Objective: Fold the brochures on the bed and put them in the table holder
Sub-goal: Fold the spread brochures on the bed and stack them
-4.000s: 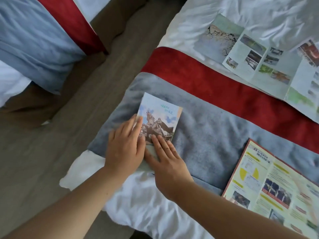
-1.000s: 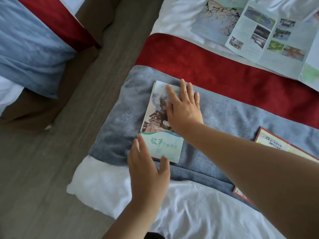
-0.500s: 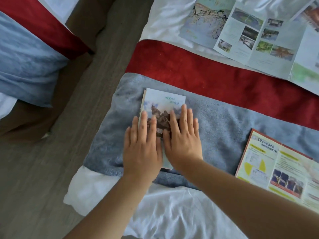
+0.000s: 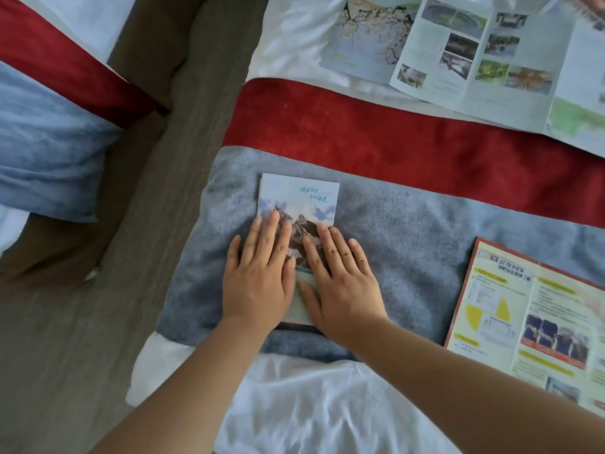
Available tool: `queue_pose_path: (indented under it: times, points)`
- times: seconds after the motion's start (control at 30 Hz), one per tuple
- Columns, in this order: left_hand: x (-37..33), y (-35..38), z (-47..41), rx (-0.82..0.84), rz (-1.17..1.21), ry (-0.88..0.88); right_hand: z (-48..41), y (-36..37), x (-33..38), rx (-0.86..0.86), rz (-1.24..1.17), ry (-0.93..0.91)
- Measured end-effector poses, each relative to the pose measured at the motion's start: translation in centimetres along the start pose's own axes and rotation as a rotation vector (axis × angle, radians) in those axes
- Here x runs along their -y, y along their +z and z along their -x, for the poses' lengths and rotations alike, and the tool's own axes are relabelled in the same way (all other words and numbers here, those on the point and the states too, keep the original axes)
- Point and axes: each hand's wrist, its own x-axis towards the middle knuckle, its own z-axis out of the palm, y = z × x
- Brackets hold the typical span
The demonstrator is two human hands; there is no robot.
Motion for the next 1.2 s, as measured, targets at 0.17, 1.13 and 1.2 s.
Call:
queue_pose_path:
  times: [0.17, 1.13, 1.2]
  points:
    - [-0.2, 1.1, 0.1, -0.035, -0.004, -0.02, -0.3, 0.2, -0.1, 0.019, -0.011, -0.009]
    - [-28.9, -0.9, 4.6, 0.226, 0.148, 0.123, 27.0, -5.2, -27.4, 0.078, -0.006, 0.498]
    - [-30.3, -0.3, 5.7, 0.228, 0.141, 0.111, 29.2, -4.6, -29.0, 0.083, -0.036, 0.554]
